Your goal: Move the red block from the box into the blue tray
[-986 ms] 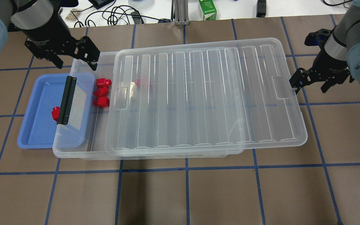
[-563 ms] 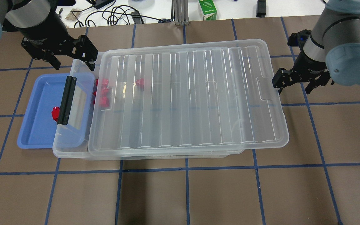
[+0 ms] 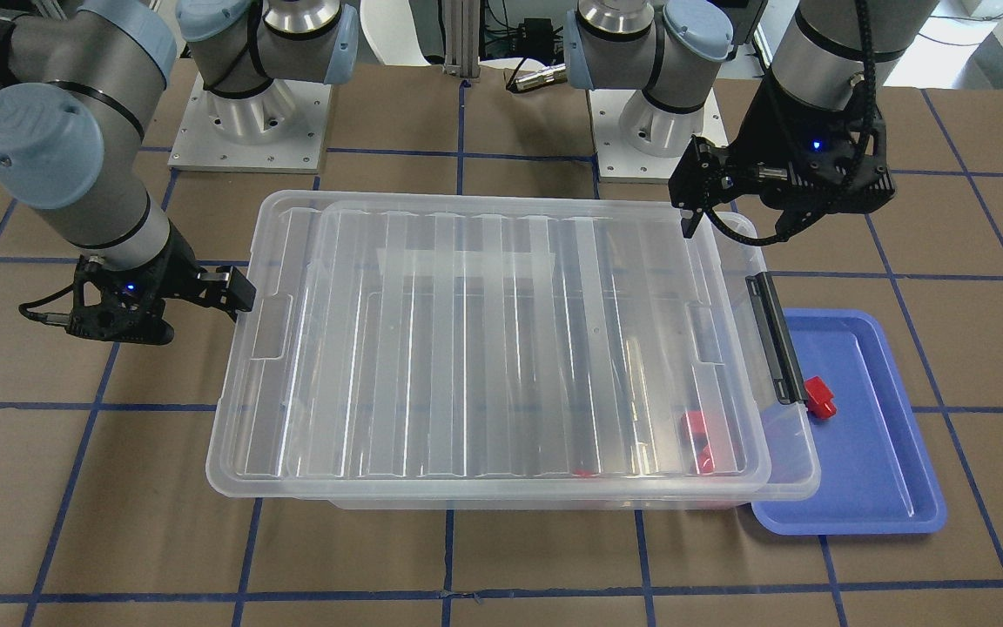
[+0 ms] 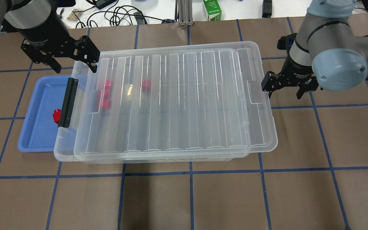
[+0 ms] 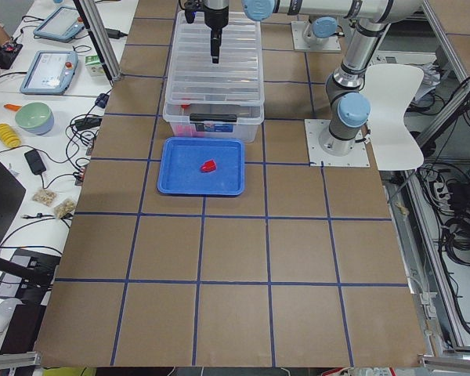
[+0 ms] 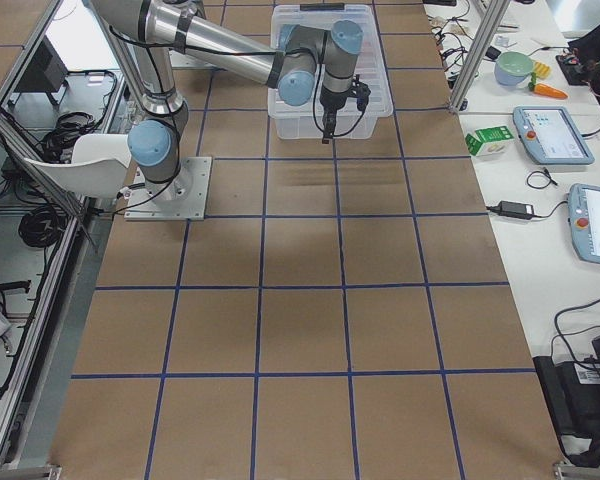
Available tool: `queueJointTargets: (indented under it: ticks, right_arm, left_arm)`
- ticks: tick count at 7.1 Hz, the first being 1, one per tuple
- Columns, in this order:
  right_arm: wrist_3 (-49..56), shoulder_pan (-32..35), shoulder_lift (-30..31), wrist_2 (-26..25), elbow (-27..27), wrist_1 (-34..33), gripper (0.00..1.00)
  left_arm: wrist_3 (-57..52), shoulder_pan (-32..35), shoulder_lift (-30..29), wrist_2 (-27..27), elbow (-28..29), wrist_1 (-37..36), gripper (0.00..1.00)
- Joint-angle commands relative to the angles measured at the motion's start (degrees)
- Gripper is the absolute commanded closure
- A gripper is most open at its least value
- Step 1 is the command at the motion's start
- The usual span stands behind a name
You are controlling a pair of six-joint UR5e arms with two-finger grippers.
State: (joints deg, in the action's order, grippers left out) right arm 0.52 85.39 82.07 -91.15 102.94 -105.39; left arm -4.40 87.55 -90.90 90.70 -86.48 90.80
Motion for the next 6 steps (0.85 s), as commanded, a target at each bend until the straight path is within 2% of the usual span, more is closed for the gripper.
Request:
queueJointTargets:
  ticks: [1,3,4,6]
  right_arm:
    - [-2.02,1.80,-0.95,-0.08,-0.10,-1.56,0.00]
    - [-1.05,1.28,-0.95,-0.17,-2.11,-1.57,0.00]
    - [-1.05,1.36,-0.34,-0.35,-5.08,0.61,0.00]
    - [-1.05,1.45,1.93,-0.17,-11.50,11.90,0.00]
  left_arm:
    - [0.00,-0.01,0.10,0.01,0.08,-0.18,0.00]
    - [0.18,0.08,0.11,0.09,-0.09,-0.27,0.00]
    - [0.18,0.08,0.02,0.09,0.00,-0.36,0.00]
    - [0.18,0.08,0.10,0.09,0.08,-0.45,0.00]
